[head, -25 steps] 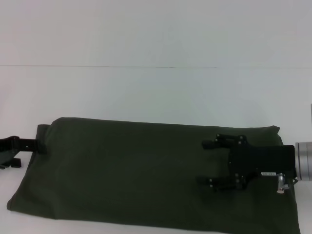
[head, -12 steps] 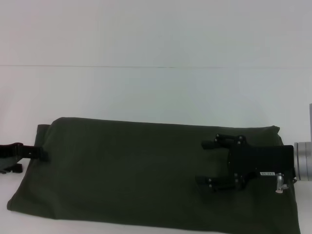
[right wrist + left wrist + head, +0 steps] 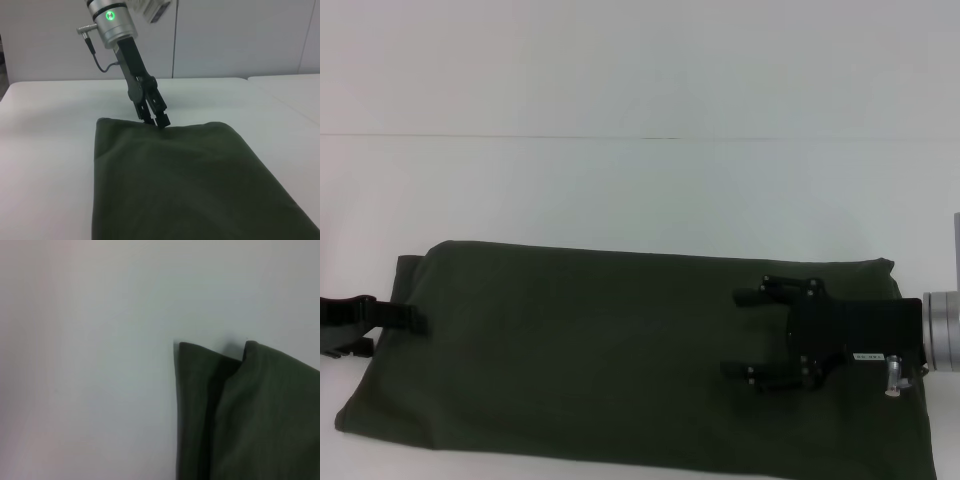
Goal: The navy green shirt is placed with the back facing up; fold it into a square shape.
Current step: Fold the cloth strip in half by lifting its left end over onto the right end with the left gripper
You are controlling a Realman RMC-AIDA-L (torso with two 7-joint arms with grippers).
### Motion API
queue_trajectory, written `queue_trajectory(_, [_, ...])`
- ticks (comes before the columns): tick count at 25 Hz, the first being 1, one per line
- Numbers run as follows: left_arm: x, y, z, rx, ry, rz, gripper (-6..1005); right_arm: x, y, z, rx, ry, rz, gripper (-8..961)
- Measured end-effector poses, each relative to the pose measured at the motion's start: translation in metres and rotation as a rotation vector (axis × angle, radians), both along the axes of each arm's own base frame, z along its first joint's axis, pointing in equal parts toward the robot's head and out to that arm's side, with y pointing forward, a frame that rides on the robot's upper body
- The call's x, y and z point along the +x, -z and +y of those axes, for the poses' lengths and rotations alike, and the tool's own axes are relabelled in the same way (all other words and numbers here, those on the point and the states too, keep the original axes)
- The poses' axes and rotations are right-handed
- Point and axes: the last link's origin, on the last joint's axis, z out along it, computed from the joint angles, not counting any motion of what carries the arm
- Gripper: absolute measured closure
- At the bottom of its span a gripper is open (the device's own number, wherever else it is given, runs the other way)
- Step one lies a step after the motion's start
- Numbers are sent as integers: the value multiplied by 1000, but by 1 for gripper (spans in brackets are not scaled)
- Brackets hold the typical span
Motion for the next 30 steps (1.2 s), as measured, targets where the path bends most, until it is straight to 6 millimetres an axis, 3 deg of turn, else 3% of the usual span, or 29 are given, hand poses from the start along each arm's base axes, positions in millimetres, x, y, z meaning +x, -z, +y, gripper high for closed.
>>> queue_trajectory(20, [19, 25, 5, -66, 11, -82, 52, 0, 3, -1, -17, -2, -8, 37])
queue_trajectory(28, [23, 28, 4, -96, 23, -67, 94, 0, 2, -1, -14, 1, -10, 37])
queue_trajectory(30, [24, 29, 5, -102, 28, -51, 147, 0, 2, -1, -14, 2, -10, 37])
